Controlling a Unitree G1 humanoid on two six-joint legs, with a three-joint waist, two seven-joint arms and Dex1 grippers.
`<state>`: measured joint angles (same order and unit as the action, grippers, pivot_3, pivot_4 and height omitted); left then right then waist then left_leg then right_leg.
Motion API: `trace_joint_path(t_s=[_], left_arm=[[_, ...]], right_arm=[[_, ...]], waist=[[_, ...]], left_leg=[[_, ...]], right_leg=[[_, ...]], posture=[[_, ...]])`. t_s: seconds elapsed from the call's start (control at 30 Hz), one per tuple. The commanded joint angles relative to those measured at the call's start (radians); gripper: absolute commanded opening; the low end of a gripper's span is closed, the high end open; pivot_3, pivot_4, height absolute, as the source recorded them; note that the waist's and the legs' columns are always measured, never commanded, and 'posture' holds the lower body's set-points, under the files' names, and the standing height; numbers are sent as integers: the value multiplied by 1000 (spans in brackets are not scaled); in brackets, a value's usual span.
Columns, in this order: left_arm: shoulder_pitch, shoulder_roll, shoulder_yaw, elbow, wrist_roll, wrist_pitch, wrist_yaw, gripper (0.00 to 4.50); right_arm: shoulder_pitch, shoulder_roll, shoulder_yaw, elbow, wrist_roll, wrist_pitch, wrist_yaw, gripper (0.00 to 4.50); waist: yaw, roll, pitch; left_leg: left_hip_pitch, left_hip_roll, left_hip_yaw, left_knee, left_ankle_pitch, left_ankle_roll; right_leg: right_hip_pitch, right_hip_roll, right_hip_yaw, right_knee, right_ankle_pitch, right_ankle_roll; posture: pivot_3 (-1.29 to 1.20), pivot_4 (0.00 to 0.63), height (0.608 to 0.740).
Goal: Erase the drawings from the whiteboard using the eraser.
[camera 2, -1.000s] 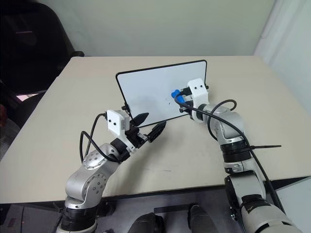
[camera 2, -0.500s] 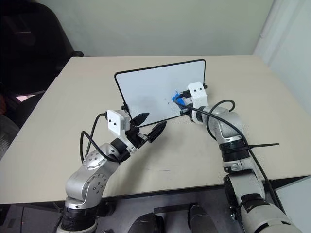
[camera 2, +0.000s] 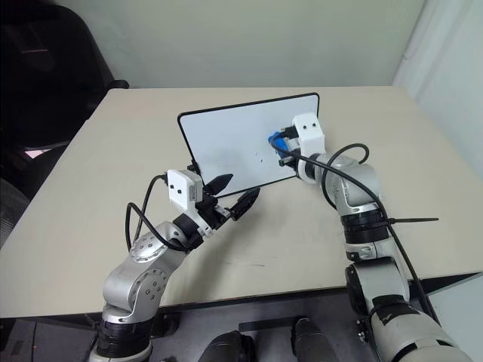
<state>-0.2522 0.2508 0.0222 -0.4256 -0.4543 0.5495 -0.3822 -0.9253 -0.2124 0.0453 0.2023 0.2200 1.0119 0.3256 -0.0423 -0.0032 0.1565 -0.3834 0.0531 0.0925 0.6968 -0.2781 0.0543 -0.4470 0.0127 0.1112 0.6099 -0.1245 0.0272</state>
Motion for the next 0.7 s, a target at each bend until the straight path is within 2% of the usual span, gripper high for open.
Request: trace_joint_path(t_s=[0.03,0.2,0.47,0.7], left_arm=[[-8,1,3,-15,-6,-17,-5,4500],[-7,1,1,-11,-4,-20,-7,4500],[-9,-1,0,-15,-9,-13,-8,4500],[-5,-1,-2,2,-6,-29,-22,4500]], right_arm=[[3,1,13,20,-19,0,-10,646],[0,-3,21,19,-23,2,-1,646],[-78,-2,-69,-9,-3,-34,-32,646],[-101,-8,-83,-47,-5,-5,-33,646]], waist=[[0,0,0],[0,0,0],[0,0,0],[-1,0,0]], left_leg=[[0,0,0,0,0,0],[0,0,0,0,0,0],[0,0,0,0,0,0],[0,0,0,0,0,0]], right_leg=[[0,0,0,0,0,0],[0,0,0,0,0,0],[-1,0,0,0,0,0],[-1,0,0,0,0,0]], posture=[[0,150,740],[0,150,740],[0,150,740],[0,150,740]])
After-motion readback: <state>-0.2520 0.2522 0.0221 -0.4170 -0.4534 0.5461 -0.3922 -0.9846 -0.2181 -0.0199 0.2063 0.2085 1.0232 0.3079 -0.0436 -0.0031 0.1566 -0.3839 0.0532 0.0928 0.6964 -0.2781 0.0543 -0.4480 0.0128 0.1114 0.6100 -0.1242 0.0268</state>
